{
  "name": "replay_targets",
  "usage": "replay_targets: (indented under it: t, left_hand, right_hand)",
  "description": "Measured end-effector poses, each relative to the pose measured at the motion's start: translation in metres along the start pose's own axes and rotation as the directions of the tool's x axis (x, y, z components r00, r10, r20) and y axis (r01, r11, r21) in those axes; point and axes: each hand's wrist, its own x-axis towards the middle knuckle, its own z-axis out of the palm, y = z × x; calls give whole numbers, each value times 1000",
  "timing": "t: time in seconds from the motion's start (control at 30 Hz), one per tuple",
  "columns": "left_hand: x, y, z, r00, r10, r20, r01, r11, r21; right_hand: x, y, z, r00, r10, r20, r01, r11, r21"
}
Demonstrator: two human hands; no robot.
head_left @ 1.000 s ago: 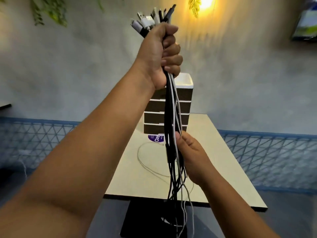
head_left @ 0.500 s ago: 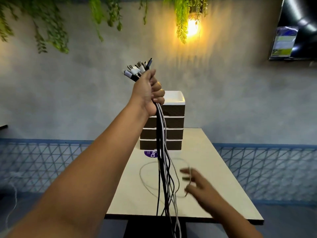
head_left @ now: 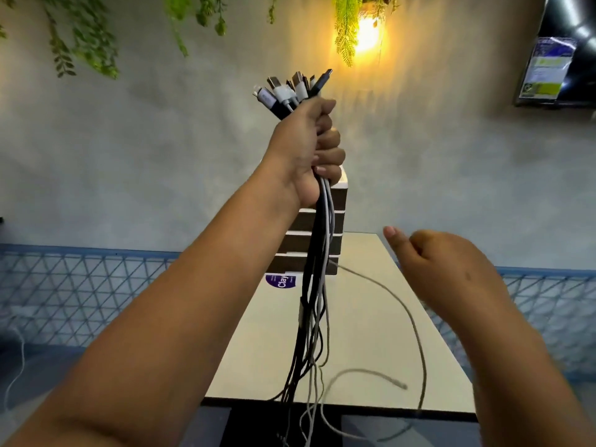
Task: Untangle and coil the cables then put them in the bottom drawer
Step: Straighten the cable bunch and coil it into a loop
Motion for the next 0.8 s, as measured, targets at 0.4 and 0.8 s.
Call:
replay_targets:
  t: [0.4,0.8]
  left_hand:
    - [18,5,2,998,-6,-65,-3,991,-135]
    - [33,36,-16,981,68,-179,-126,933,-336]
  right_hand:
    - [-3,-31,75,950,-300,82,-29,178,984]
    - [-67,41,190,767,-315,559,-388,466,795]
